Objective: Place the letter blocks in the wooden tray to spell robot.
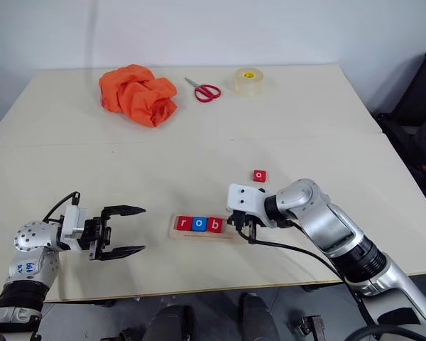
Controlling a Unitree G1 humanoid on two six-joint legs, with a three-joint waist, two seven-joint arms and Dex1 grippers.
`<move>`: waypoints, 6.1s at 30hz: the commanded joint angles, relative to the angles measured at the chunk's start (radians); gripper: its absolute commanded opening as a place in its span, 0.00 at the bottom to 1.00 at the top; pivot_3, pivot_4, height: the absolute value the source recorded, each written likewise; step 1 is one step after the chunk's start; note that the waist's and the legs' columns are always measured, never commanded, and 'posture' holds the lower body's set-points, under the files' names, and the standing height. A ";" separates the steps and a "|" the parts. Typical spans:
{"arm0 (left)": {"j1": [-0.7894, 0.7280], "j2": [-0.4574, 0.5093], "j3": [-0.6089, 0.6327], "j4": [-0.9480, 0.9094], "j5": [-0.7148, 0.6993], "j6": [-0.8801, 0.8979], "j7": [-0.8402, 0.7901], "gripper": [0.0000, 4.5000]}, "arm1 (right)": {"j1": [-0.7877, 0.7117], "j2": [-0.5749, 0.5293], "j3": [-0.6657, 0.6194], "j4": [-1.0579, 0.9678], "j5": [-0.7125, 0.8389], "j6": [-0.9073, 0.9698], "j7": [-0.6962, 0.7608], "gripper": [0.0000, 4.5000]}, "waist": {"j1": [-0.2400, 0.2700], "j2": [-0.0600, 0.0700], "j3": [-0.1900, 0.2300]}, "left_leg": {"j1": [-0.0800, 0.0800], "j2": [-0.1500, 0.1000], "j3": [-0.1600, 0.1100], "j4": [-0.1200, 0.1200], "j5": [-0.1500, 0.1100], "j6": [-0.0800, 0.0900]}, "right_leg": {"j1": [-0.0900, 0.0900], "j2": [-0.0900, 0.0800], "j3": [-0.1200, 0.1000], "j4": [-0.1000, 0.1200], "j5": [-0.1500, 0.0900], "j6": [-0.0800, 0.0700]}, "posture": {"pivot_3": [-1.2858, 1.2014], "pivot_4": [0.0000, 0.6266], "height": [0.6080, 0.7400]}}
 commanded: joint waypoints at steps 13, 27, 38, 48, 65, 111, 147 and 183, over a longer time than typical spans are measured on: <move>0.032 0.004 0.020 -0.034 -0.006 -0.011 -0.046 1.00 | -0.024 0.084 0.037 0.030 -0.012 -0.035 -0.008 0.01 | 0.001 0.000 0.000 | 0.000 0.000 0.000 0.000 0.000 0.000 | 0.000 0.000 0.000 0.000 0.000 0.000 | 0.52 0.24 1.00; -0.030 -0.015 0.007 0.032 0.013 -0.025 -0.056 1.00 | 0.000 0.024 -0.082 -0.029 0.028 0.006 -0.029 0.01 | 0.002 0.000 0.000 | 0.000 0.000 0.000 0.000 0.000 0.000 | 0.000 0.000 0.000 0.000 0.000 0.000 | 0.52 0.24 1.00; -0.068 -0.042 -0.006 0.077 0.021 -0.029 -0.059 1.00 | 0.274 -0.034 -0.465 -0.133 0.149 0.079 -0.176 0.42 | 0.004 0.000 0.000 | 0.000 0.000 0.000 0.000 0.000 0.000 | 0.000 0.000 0.000 -0.001 0.000 0.000 | 0.52 0.24 1.00; -0.077 -0.053 0.003 0.091 0.027 -0.018 -0.044 1.00 | 0.544 0.000 -0.778 -0.146 0.218 -0.145 -0.264 0.99 | 0.003 0.000 0.000 | 0.004 0.000 -0.001 0.000 0.000 0.000 | 0.006 0.001 0.000 -0.002 0.000 0.001 | 0.52 0.24 1.00; -0.091 -0.044 0.011 0.095 0.027 -0.005 -0.042 1.00 | 0.648 -0.025 -0.803 -0.113 0.265 -0.239 -0.262 0.99 | 0.003 0.000 0.000 | 0.005 0.000 -0.001 0.000 0.000 0.000 | 0.008 0.001 0.000 -0.004 0.001 0.002 | 0.52 0.24 1.00; 0.086 -0.080 0.040 -0.129 0.023 0.026 0.053 1.00 | 0.154 0.592 -0.505 0.271 0.061 0.024 -1.041 0.80 | -0.008 0.000 0.000 | 0.004 0.001 -0.001 -0.001 0.000 0.000 | 0.006 0.000 0.000 -0.002 0.001 0.001 | 0.52 0.24 1.00; -0.052 0.015 -0.055 0.030 -0.069 0.052 -0.113 1.00 | 0.493 0.582 -0.669 -0.637 0.188 0.771 -1.067 0.32 | -0.003 -0.001 -0.001 | 0.002 0.001 -0.002 -0.006 0.000 0.001 | 0.003 0.000 -0.001 -0.006 0.000 -0.001 | 0.52 0.24 1.00; 0.057 0.088 -0.107 -0.055 -0.166 -0.032 -0.106 1.00 | 0.305 -0.326 -0.259 -0.060 0.130 -0.161 -0.078 0.99 | 0.001 -0.001 0.000 | 0.001 0.000 0.000 -0.010 0.000 0.001 | 0.002 0.001 0.000 -0.011 0.000 0.000 | 0.52 0.24 1.00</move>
